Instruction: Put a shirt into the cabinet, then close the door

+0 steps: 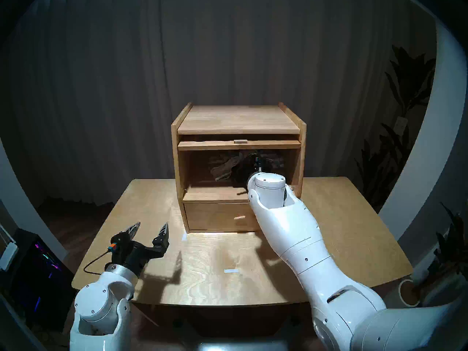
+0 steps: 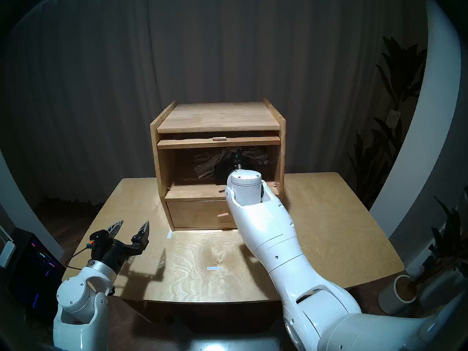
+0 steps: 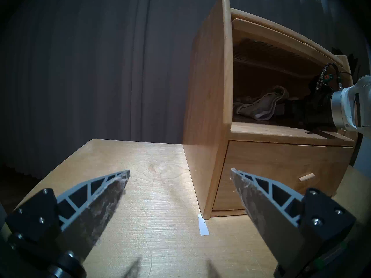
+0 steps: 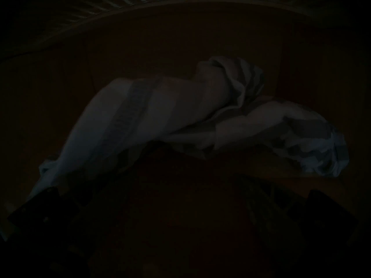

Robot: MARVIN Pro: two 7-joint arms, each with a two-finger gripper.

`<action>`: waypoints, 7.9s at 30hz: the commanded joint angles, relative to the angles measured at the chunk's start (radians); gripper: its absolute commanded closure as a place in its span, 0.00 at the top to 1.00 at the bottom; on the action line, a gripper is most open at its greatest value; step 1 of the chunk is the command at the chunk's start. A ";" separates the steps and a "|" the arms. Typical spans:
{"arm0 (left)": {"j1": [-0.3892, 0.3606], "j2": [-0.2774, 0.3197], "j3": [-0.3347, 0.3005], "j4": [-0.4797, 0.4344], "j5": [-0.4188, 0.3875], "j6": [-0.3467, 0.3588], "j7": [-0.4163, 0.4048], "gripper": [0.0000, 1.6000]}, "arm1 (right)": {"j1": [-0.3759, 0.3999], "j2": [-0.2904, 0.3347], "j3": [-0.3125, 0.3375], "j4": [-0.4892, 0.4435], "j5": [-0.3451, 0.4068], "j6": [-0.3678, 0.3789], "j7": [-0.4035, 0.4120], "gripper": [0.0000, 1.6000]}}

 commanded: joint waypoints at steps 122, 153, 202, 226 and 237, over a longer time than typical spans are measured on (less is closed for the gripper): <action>-0.031 -0.006 -0.004 0.041 0.012 -0.005 -0.006 1.00 | -0.672 0.491 0.337 -0.741 -0.385 0.392 -0.421 1.00; -0.037 -0.008 -0.005 0.042 0.015 -0.005 -0.009 1.00 | -0.744 0.594 0.704 -0.721 -0.204 0.092 -0.278 1.00; -0.053 -0.012 0.001 0.018 0.011 -0.014 -0.021 1.00 | -0.654 0.771 0.704 -0.400 0.060 -0.270 0.382 1.00; 0.026 -0.012 0.018 -0.186 -0.016 -0.065 -0.087 1.00 | -0.677 0.825 0.760 -0.250 0.105 -0.459 0.622 1.00; 0.107 -0.029 -0.010 -0.324 -0.027 -0.131 -0.113 1.00 | -0.674 0.840 0.749 -0.162 0.037 -0.625 0.660 1.00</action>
